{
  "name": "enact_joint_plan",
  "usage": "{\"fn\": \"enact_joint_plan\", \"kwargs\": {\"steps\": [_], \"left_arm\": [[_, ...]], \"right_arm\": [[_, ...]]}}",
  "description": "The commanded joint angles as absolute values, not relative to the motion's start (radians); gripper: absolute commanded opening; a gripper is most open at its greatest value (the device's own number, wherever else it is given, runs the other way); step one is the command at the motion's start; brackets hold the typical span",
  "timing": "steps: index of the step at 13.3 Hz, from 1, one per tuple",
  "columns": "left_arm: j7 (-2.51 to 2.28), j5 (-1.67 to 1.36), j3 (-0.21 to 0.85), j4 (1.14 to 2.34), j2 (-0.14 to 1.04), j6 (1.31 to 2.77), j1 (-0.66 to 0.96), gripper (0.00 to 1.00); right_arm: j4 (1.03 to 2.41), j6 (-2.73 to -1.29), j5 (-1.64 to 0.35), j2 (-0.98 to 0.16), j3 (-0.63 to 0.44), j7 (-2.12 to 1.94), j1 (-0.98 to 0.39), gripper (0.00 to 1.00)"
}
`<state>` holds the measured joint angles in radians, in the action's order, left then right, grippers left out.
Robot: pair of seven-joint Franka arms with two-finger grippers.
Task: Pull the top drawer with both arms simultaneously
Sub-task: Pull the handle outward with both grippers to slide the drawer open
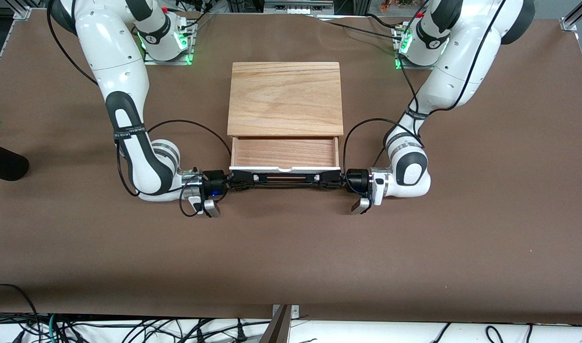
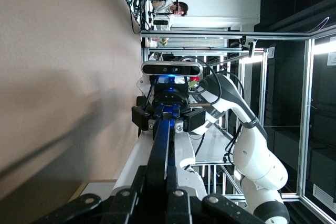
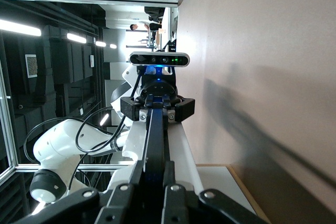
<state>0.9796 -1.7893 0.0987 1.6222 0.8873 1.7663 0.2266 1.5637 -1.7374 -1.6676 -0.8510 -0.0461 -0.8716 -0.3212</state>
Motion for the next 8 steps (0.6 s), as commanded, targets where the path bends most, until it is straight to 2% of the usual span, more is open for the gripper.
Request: {"fn": "enact_joint_plan", "kwargs": {"steps": [1, 8], "left_arm": [[0.934, -1.793, 0.031, 1.574, 0.963, 1.813, 0.219, 0.0], [0.847, -1.795, 0.0, 1.48, 1.014, 1.816, 0.232, 0.0]], "right_arm": [[1.514, -1.649, -1.715, -0.81, -0.043, -0.795, -0.239, 0.0], [1.433, -1.654, -1.715, -0.868, -0.043, -0.788, -0.222, 0.0]]}}
